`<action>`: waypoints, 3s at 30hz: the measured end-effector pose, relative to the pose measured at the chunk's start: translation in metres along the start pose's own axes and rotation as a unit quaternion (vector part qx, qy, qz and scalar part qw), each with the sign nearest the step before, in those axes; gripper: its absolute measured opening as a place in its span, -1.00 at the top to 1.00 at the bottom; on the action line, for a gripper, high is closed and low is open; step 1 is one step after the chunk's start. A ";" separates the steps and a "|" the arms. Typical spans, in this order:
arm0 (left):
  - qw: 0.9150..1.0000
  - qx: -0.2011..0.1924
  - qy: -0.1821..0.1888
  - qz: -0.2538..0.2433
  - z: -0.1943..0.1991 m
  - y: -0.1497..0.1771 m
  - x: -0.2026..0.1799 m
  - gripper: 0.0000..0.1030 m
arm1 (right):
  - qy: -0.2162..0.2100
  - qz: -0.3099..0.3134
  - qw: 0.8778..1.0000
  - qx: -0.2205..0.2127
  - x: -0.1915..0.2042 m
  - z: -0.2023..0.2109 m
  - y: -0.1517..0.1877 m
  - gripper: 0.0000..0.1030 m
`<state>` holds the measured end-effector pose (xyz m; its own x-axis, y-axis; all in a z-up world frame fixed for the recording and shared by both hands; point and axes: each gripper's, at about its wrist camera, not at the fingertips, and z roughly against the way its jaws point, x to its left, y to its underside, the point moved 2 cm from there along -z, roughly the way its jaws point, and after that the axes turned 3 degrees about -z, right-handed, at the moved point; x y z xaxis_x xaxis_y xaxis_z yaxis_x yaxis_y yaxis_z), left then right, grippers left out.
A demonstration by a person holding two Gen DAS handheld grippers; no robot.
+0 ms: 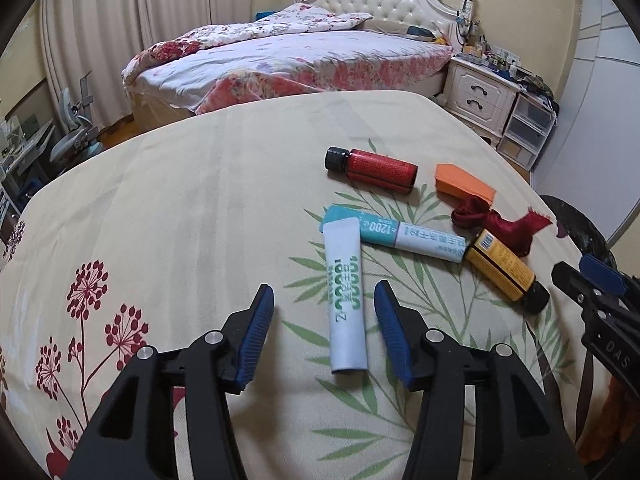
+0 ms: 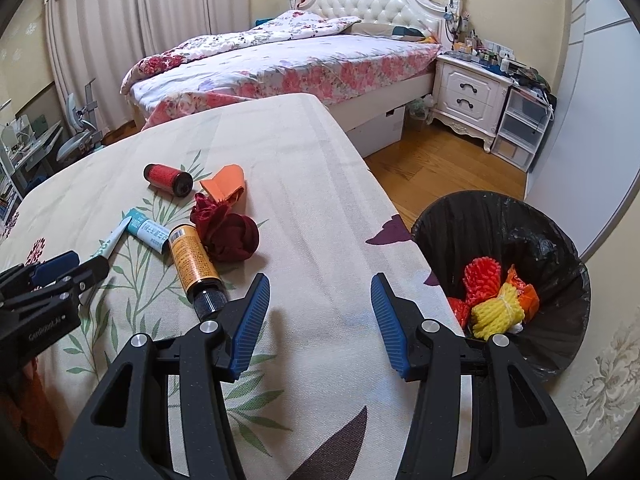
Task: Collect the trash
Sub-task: 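Grasp the white toothpaste tube with the left tool, then grasp the gold can with the right tool while the left holds the white tube, then carry the white tube and gold can in both tools over the bin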
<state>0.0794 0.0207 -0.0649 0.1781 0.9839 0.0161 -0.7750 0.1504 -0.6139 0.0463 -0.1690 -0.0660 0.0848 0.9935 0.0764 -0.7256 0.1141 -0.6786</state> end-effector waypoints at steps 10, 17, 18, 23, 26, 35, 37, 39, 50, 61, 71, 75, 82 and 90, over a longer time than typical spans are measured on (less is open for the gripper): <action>1.000 -0.004 0.004 -0.019 0.002 0.005 -0.003 0.66 | -0.010 0.012 1.000 0.000 0.012 0.002 0.000 0.00; 1.000 -0.012 -0.012 -0.002 0.011 0.011 0.014 0.67 | -0.018 0.021 1.000 -0.008 0.023 0.009 -0.003 0.00; 1.000 -0.013 -0.016 0.001 0.013 0.012 0.018 0.67 | -0.020 0.023 0.999 -0.009 0.024 0.010 -0.003 0.00; 0.999 -0.014 -0.033 0.019 0.019 0.019 0.039 0.67 | -0.038 0.036 0.999 -0.004 0.039 0.009 -0.004 0.00; 0.999 -0.011 -0.040 0.031 0.022 0.025 0.049 0.67 | -0.049 0.047 0.998 0.006 0.050 0.004 -0.004 0.00; 0.997 -0.014 -0.051 0.049 0.028 0.033 0.071 0.67 | -0.067 0.065 0.995 0.034 0.072 -0.012 -0.005 0.24; 0.997 -0.014 -0.050 0.054 0.029 0.033 0.075 0.67 | -0.069 0.068 0.995 0.038 0.075 -0.014 -0.004 0.24; 0.997 -0.015 -0.047 0.057 0.029 0.034 0.076 0.67 | -0.072 0.069 0.994 0.044 0.077 -0.016 -0.003 0.24; 0.997 -0.016 -0.043 0.060 0.029 0.032 0.076 0.67 | -0.065 0.074 0.994 0.045 0.086 -0.023 -0.007 0.27; 0.997 -0.031 -0.043 0.060 0.037 0.033 0.076 0.67 | -0.067 0.075 0.994 0.036 0.086 -0.013 -0.003 0.55; 0.997 -0.053 -0.023 0.051 0.052 0.034 0.050 0.67 | -0.059 0.057 0.997 0.007 0.064 0.016 -0.003 0.55; 0.997 -0.067 -0.008 0.039 0.058 0.027 0.030 0.67 | -0.044 0.045 0.998 -0.009 0.047 0.027 -0.005 0.55; 0.996 -0.089 0.031 0.000 0.064 0.008 -0.023 0.67 | -0.005 0.007 0.999 -0.033 -0.003 0.041 -0.010 0.55; 0.990 -0.108 0.071 -0.052 0.063 -0.014 -0.090 0.67 | 0.047 -0.043 0.996 -0.055 -0.070 0.052 -0.013 0.55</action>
<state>0.0361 -0.0636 -0.0079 0.3458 0.9382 -0.0125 -0.6022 0.2117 -0.7697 0.0145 -0.2400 -0.0241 0.2102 0.9750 0.0720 -0.6343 0.1921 -0.7489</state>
